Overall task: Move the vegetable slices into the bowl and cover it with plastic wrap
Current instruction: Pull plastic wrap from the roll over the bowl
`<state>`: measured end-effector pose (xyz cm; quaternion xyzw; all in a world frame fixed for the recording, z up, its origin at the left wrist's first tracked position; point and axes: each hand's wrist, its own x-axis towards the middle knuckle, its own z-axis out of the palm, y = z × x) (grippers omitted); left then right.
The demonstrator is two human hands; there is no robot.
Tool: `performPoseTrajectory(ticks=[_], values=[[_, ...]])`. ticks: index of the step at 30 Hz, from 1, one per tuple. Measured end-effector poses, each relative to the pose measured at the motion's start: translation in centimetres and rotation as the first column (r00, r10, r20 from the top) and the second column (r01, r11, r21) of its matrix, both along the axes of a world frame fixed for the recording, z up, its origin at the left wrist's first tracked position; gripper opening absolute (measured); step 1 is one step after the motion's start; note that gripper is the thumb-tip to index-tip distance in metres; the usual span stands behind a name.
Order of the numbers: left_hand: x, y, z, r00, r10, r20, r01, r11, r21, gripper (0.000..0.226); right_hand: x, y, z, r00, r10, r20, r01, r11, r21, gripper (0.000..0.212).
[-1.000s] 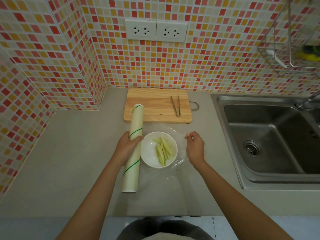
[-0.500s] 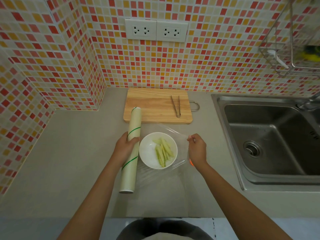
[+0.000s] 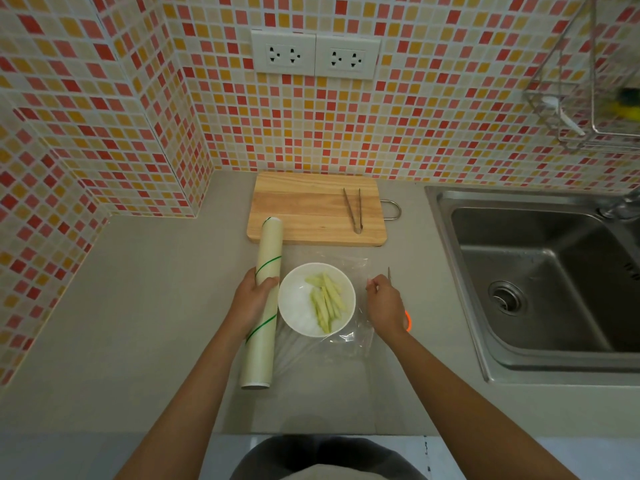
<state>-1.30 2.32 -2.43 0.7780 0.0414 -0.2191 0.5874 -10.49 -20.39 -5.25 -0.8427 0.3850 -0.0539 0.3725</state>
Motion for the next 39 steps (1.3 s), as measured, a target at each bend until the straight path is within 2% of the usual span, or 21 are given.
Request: performPoseTrajectory(ticks=[2, 4, 6, 8, 10, 12, 13, 15, 17, 19, 21, 24, 30, 36, 39], values=[[-0.1, 0.0, 0.0, 1.0, 0.002, -0.005, -0.002, 1.0, -0.007, 0.024, 0.5, -0.3, -0.1, 1.0, -0.015, 0.003, 0.015, 0.992, 0.123, 0.026], [0.0, 0.0, 0.1, 1.0, 0.001, -0.01, -0.001, 1.0, -0.008, 0.025, 1.1, -1.0, 0.2, 0.993, -0.119, -0.014, 0.117, 0.932, 0.343, 0.026], [0.0, 0.0, 0.1, 1.0, 0.0, -0.009, 0.0, 1.0, -0.008, 0.026, 1.4, -1.5, 0.5, 0.959, -0.277, -0.053, 0.253, 0.76, 0.598, 0.024], [-0.1, -0.1, 0.2, 1.0, 0.001, -0.002, -0.001, 1.0, -0.01, 0.025, 1.6, -2.2, 0.7, 0.925, -0.368, -0.09, 0.316, 0.618, 0.72, 0.015], [-0.1, -0.1, 0.2, 1.0, 0.002, 0.005, -0.002, 1.0, -0.009, 0.025, 1.8, -3.0, 0.9, 0.904, -0.412, -0.113, 0.353, 0.573, 0.74, 0.012], [-0.2, -0.1, 0.1, 1.0, 0.008, 0.006, -0.008, 1.0, -0.015, 0.026, 1.9, -3.5, 1.5, 0.878, -0.465, -0.117, 0.398, 0.571, 0.718, 0.016], [-0.2, -0.1, 0.1, 1.0, 0.012, 0.005, -0.012, 1.0, -0.02, 0.028, 1.9, -3.5, 1.8, 0.865, -0.494, -0.09, 0.418, 0.609, 0.674, 0.018], [-0.2, -0.2, 0.1, 1.0, 0.015, 0.007, -0.015, 1.0, -0.025, 0.029, 2.0, -2.9, 2.3, 0.848, -0.526, 0.07, 0.433, 0.762, 0.482, 0.018], [-0.2, -0.2, 0.1, 1.0, 0.017, 0.007, -0.017, 0.999, -0.029, 0.029, 1.8, -1.1, 3.3, 0.835, -0.449, 0.317, 0.292, 0.851, 0.436, 0.022], [-0.2, -0.2, 0.0, 1.0, 0.014, 0.009, -0.013, 1.0, -0.023, 0.03, 1.7, 1.1, 3.9, 0.848, -0.321, 0.421, 0.088, 0.869, 0.487, 0.029], [-0.1, -0.3, 0.0, 1.0, 0.01, 0.01, -0.01, 1.0, -0.013, 0.031, 1.6, 2.8, 3.6, 0.883, -0.249, 0.399, -0.032, 0.815, 0.578, 0.029], [-0.2, -0.4, -0.1, 1.0, 0.004, 0.023, -0.004, 1.0, -0.001, 0.028, 1.3, 4.0, 2.5, 0.893, -0.253, 0.372, -0.092, 0.705, 0.703, 0.025], [-0.3, -0.3, -0.4, 1.0, 0.001, 0.031, -0.002, 0.999, 0.034, 0.031, 1.8, 4.1, 2.0, 0.88, -0.254, 0.401, -0.12, 0.698, 0.706, 0.026], [-0.2, -0.3, -0.5, 0.999, -0.012, 0.042, 0.01, 0.999, 0.043, 0.025, 1.4, 3.9, 1.3, 0.899, -0.265, 0.349, -0.134, 0.593, 0.794, 0.034], [-0.3, -0.3, -0.6, 0.999, -0.006, 0.053, 0.004, 0.999, 0.048, 0.021, 1.5, 4.4, 1.1, 0.9, -0.273, 0.34, -0.104, 0.623, 0.775, 0.03]])
